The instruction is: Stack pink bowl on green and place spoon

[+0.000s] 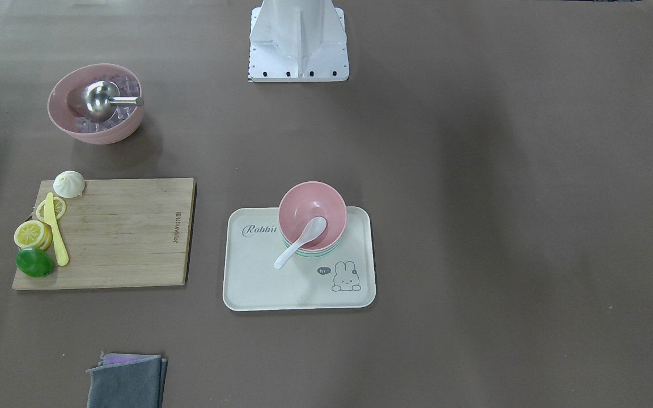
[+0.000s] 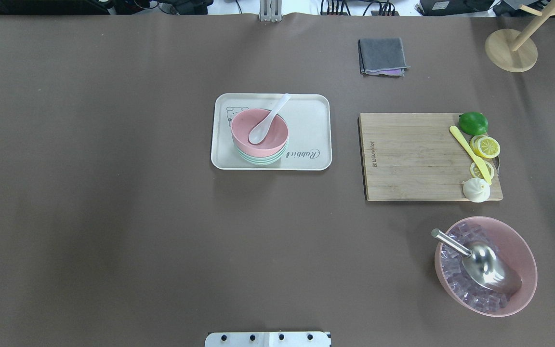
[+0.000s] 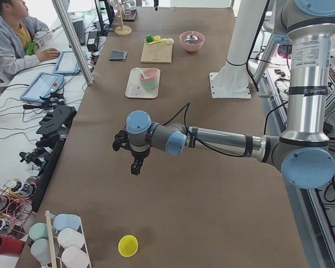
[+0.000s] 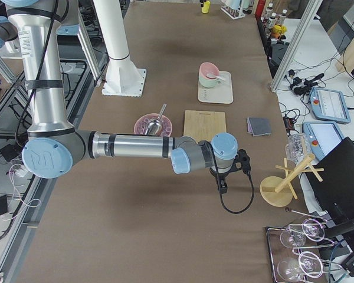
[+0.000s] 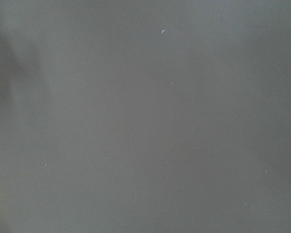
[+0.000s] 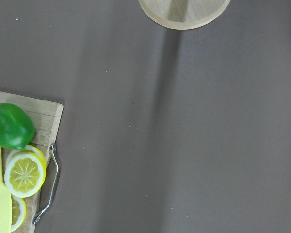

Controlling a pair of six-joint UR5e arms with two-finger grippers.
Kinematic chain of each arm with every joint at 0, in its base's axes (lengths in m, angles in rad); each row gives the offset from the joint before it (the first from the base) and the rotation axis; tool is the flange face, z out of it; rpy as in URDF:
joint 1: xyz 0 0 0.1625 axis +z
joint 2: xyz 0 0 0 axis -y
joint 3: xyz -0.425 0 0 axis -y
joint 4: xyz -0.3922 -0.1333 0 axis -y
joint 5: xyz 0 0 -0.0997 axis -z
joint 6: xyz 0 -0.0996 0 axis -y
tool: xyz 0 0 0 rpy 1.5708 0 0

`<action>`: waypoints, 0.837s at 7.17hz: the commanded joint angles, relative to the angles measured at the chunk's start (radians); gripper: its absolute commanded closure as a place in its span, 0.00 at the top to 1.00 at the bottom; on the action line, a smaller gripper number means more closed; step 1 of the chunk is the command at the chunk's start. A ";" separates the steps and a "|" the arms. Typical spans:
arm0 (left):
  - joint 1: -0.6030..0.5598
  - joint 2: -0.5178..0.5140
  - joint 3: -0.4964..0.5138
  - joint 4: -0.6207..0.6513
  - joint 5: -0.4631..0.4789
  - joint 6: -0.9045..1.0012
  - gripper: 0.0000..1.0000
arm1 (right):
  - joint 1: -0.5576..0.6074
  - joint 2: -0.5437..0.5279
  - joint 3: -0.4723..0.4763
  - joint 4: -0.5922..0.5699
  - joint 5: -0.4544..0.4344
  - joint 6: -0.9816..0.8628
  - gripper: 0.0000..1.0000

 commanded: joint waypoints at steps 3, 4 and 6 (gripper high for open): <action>0.001 0.001 0.000 -0.002 -0.003 -0.006 0.98 | -0.005 -0.016 0.004 0.006 0.004 -0.001 1.00; 0.001 0.001 -0.002 -0.002 -0.003 -0.006 0.98 | -0.005 -0.017 0.007 0.006 0.013 0.000 1.00; 0.001 0.005 -0.005 -0.002 -0.001 -0.005 0.98 | -0.005 -0.016 0.007 -0.003 0.014 0.008 1.00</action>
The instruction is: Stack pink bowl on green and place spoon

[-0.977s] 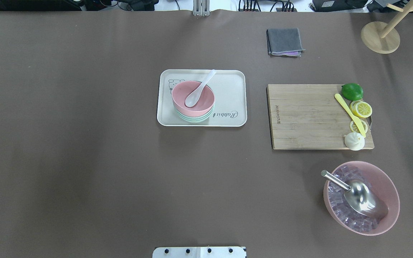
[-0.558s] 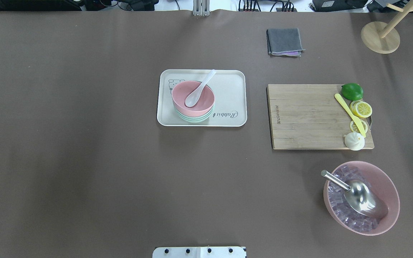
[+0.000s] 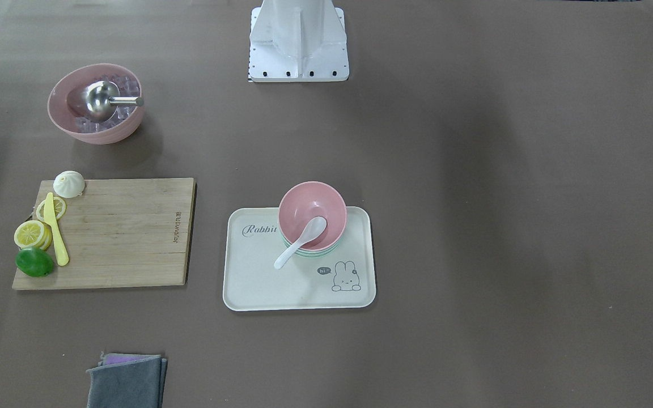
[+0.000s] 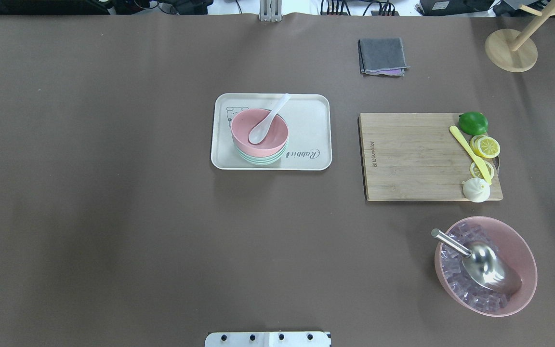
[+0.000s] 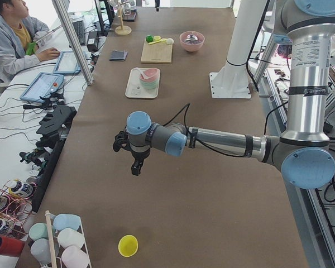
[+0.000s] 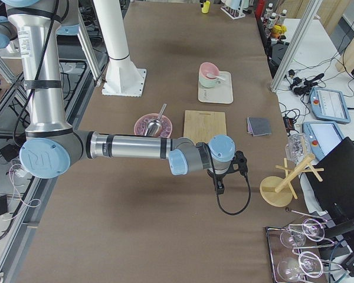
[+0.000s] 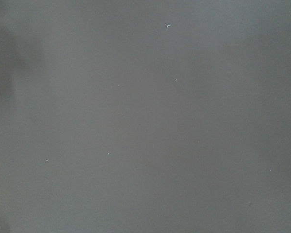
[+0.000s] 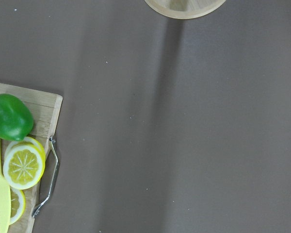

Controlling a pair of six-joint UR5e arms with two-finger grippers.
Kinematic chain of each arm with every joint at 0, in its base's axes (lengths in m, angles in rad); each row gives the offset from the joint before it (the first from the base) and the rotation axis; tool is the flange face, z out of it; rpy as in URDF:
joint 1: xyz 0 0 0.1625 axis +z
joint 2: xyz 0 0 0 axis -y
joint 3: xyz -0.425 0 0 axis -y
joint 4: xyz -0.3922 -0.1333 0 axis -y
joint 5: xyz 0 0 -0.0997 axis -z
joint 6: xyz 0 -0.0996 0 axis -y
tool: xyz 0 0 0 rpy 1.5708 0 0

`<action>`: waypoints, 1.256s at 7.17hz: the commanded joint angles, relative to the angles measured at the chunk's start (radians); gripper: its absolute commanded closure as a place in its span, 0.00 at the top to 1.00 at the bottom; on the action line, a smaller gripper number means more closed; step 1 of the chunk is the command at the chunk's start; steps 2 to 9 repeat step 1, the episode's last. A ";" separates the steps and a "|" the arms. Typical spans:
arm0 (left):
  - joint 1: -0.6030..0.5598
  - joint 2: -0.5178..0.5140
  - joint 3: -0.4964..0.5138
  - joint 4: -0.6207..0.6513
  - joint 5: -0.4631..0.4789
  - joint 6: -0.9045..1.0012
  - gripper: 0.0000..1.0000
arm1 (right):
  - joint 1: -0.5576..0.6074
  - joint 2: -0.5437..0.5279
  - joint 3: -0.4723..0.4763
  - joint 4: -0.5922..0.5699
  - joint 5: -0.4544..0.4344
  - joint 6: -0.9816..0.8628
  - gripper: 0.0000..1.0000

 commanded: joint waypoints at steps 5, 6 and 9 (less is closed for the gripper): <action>0.000 0.001 -0.022 -0.002 -0.001 0.000 0.98 | 0.000 0.000 0.000 -0.001 -0.007 0.005 1.00; 0.000 0.001 -0.022 -0.002 -0.001 0.000 0.98 | 0.000 0.000 0.000 -0.001 -0.007 0.005 1.00; 0.000 0.001 -0.022 -0.002 -0.001 0.000 0.98 | 0.000 0.000 0.000 -0.001 -0.007 0.005 1.00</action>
